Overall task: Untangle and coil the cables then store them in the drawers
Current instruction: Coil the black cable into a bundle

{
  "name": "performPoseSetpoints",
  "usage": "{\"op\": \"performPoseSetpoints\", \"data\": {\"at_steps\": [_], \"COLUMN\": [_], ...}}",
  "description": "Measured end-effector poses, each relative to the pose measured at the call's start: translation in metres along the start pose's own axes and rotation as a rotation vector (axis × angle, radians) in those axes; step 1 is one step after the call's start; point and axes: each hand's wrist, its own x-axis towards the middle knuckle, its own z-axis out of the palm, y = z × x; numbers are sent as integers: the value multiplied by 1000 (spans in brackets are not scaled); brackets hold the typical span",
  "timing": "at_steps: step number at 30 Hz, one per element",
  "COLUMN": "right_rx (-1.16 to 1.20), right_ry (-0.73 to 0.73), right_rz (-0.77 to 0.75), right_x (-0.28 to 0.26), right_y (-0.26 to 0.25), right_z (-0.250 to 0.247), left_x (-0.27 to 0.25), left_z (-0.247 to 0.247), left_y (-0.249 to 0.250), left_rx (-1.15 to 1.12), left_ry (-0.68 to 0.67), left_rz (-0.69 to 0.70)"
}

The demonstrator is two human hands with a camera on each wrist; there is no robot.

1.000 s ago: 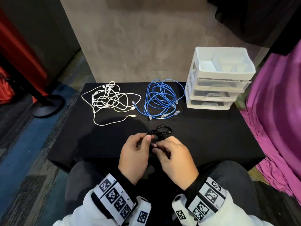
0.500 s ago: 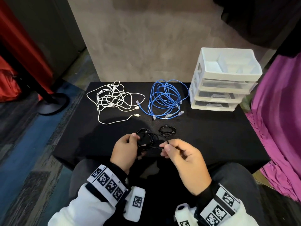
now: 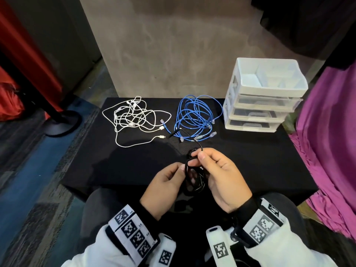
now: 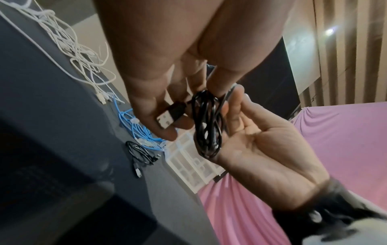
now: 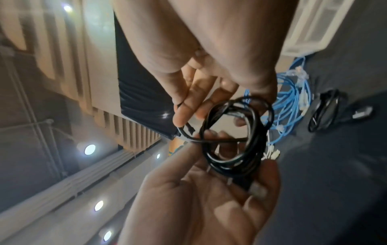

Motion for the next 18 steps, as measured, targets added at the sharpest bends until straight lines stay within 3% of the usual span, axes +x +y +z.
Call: {"op": "performPoseSetpoints", "data": {"at_steps": [5,8,11,14,18], "right_rx": [102,74,58,54,-122], "right_ry": [67,145,161,167,173], "right_rz": [153,170,172,165,97], "right_x": [6,14,17,17,11], "right_y": [4,11,11,13,15], "right_z": [-2,-11,-13,-13,-11], "left_x": [-4,-5,-9,-13,-7], "left_z": [11,11,10,12,6], "left_y": [-1,3,3,1,-2], "left_rx": [-300,-360,-169,-11,99], "left_ry": [59,48,-4,-59,134], "left_rz": [-107,-182,-180,-83,63]}}
